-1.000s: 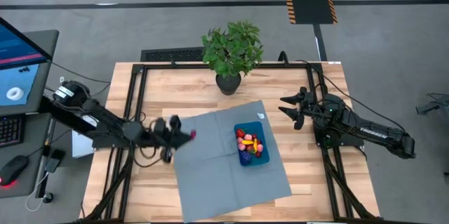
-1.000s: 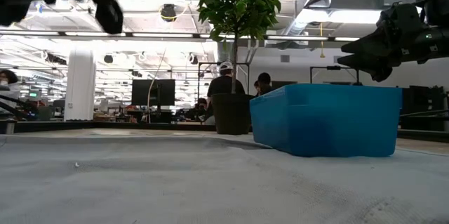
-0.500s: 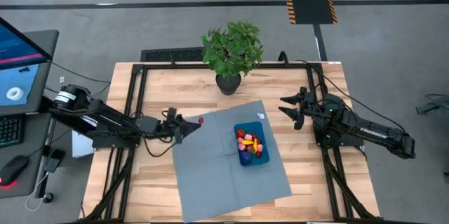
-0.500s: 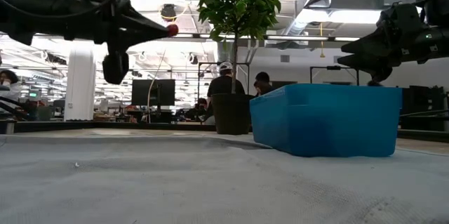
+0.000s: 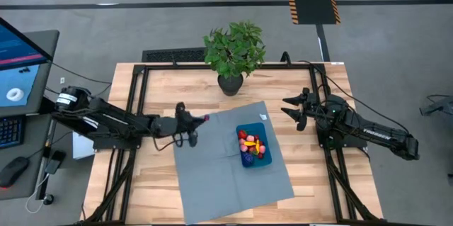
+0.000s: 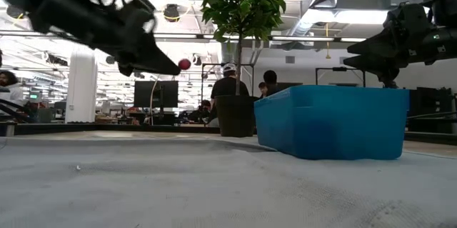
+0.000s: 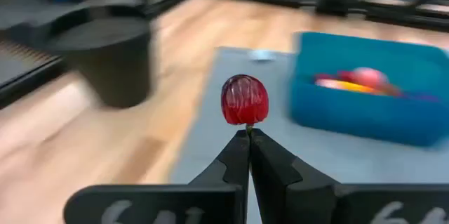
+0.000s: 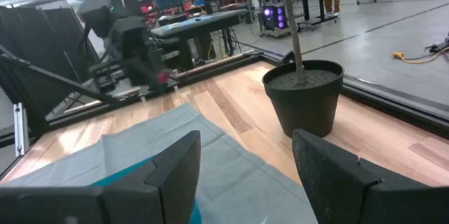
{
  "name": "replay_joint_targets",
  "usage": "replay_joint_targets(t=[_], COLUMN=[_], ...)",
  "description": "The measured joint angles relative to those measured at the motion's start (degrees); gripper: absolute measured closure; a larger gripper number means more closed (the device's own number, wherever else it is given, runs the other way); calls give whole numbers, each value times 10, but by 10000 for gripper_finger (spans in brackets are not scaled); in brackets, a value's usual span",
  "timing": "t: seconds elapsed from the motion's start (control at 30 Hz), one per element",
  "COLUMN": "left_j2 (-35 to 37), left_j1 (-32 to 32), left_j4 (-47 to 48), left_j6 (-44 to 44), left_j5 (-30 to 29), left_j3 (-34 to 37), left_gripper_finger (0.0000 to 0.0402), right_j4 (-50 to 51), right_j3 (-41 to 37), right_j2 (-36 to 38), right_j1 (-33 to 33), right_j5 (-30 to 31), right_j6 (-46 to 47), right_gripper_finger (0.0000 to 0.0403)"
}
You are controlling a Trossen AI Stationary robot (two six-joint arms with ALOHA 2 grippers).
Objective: Pick and placing Produce into tupperware
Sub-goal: Put the red cherry into the bin
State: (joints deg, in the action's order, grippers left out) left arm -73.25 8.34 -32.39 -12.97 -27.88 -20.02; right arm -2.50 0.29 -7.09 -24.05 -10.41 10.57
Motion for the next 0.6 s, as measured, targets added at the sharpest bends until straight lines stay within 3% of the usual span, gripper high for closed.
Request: replay_joint_targets(t=[0.1, 0.23, 0.33, 0.6], left_j2=[0, 0, -11, -118], left_j1=[-31, -74, -88, -79], left_j4=[81, 178, 229, 209], left_j6=[-79, -208, -262, -226], left_j5=[-23, 101, 162, 275], left_j3=[-40, -101, -147, -281], left_gripper_finger=[401, 401, 401, 401], right_j4=[0, 0, 0, 0], right_j3=[0, 0, 0, 0], right_j2=[0, 0, 0, 0], right_j1=[0, 0, 0, 0], right_j5=[0, 0, 0, 0], right_j6=[0, 0, 0, 0], right_gripper_finger=[154, 154, 154, 154])
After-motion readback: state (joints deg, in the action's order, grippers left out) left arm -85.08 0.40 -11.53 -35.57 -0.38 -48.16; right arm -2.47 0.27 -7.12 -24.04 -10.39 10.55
